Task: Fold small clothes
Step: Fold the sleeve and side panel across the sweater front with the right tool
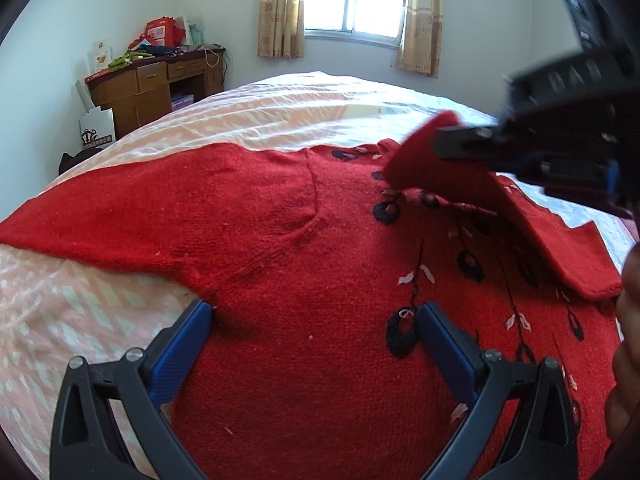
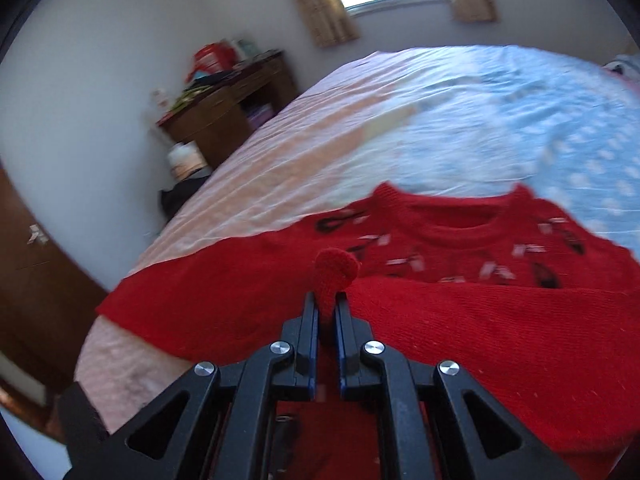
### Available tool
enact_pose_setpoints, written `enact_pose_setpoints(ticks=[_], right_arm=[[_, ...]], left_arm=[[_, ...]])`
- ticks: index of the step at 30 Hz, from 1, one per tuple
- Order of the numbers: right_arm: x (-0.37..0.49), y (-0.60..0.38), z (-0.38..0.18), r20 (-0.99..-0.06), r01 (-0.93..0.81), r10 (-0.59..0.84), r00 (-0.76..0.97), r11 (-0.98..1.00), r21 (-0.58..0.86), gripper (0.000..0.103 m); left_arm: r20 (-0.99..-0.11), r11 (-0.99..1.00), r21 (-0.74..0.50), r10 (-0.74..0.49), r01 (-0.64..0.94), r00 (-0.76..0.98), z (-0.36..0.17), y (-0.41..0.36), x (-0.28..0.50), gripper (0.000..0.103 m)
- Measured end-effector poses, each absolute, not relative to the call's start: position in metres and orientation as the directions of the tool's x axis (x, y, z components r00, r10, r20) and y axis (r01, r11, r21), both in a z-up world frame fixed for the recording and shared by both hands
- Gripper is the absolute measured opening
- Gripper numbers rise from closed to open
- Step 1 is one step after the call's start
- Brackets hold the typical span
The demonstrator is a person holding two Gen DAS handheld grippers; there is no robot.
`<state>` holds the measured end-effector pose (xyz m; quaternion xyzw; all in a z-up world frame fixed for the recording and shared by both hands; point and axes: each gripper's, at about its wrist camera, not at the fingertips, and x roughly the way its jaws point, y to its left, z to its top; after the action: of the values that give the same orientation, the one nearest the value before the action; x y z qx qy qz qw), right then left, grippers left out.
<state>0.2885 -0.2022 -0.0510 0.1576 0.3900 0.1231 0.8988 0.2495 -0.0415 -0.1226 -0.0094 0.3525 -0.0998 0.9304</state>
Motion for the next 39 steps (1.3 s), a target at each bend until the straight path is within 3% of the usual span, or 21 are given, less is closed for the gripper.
enact_pose_setpoints(ticks=[4,6,11,13,16,19,20,24,27,32,39], right_arm=[[0.304,-0.188,-0.06,-0.657,-0.198,0.493,0.57,0.859,0.472,0.007],[0.307,-0.185,-0.064,-0.675,-0.197,0.509,0.534,0.851,0.487,0.017],[0.286,-0.198,-0.055,-0.593,-0.2,0.571,0.568,0.794,0.574,0.062],[0.273,-0.21,-0.046,-0.566,-0.188,0.544,0.619,0.803,0.566,0.062],[0.25,-0.235,-0.037,-0.591,-0.1,0.384,0.709,0.885,0.455,0.058],[0.226,-0.267,-0.04,-0.638,0.035,0.183,0.748,0.949,0.313,0.021],[0.215,-0.284,-0.044,-0.651,0.104,0.115,0.75,0.952,0.288,0.018],[0.175,-0.352,-0.054,-0.649,0.33,-0.066,0.758,0.897,0.293,0.017],[0.157,-0.396,-0.063,-0.649,0.415,-0.092,0.756,0.833,0.366,0.017],[0.169,-0.402,-0.094,-0.716,0.384,0.025,0.697,0.831,0.403,0.017],[0.174,-0.378,-0.1,-0.703,0.386,-0.111,0.702,0.889,0.245,0.017]], left_arm=[[-0.651,0.979,-0.097,-0.199,0.18,0.733,-0.123,-0.039,0.249,0.103],[-0.651,0.979,-0.095,-0.197,0.179,0.733,-0.123,-0.04,0.248,0.103],[-0.651,0.98,-0.092,-0.195,0.179,0.733,-0.123,-0.04,0.248,0.103],[-0.652,0.98,-0.089,-0.193,0.178,0.733,-0.123,-0.041,0.248,0.103],[-0.653,0.98,-0.088,-0.191,0.178,0.733,-0.123,-0.041,0.249,0.103],[-0.655,0.981,-0.084,-0.188,0.177,0.732,-0.123,-0.042,0.249,0.103],[-0.655,0.981,-0.084,-0.188,0.177,0.732,-0.123,-0.041,0.249,0.103],[-0.656,0.981,-0.077,-0.183,0.176,0.732,-0.124,-0.041,0.249,0.103],[-0.658,0.982,-0.068,-0.176,0.175,0.732,-0.125,-0.041,0.249,0.103],[-0.664,0.983,-0.06,-0.168,0.172,0.729,-0.125,-0.041,0.249,0.103],[-0.67,0.984,-0.047,-0.157,0.17,0.726,-0.125,-0.042,0.25,0.103]])
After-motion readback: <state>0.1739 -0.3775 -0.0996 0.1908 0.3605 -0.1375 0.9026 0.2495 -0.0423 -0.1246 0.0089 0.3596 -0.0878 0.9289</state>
